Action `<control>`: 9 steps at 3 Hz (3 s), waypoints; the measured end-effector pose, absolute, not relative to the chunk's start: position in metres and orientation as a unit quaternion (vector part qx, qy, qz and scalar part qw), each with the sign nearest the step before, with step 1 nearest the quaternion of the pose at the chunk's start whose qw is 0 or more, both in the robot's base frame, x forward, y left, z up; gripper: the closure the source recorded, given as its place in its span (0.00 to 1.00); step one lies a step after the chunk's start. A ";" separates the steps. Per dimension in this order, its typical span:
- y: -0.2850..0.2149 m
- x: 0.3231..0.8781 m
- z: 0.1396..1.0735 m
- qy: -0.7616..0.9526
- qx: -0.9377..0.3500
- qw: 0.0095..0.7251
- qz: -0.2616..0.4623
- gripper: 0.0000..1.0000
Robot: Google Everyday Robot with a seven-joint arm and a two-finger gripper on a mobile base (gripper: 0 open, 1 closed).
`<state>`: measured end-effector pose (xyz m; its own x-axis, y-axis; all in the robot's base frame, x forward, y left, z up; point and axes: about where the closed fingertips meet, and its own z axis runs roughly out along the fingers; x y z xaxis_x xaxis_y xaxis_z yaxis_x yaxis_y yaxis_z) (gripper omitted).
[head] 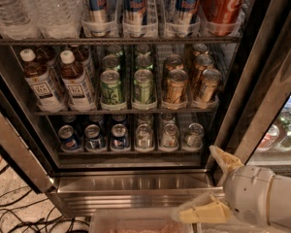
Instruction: Pick 7up can from bottom shelf of fridge
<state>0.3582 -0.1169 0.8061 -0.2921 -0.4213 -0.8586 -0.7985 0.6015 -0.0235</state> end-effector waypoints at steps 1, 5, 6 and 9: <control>-0.110 0.373 0.813 0.763 -0.325 0.516 0.216 0.00; -0.134 0.405 0.797 0.743 -0.173 0.614 0.203 0.00; -0.145 0.405 0.793 0.734 -0.126 0.642 0.181 0.00; -0.041 0.454 0.774 0.683 -0.197 0.682 0.171 0.00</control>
Offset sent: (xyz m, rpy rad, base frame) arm 0.0836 0.0961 0.0509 0.6776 -0.3281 -0.3419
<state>0.4537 -0.0412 0.7743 0.0080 -0.0361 -0.9993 -0.5034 0.8634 -0.0352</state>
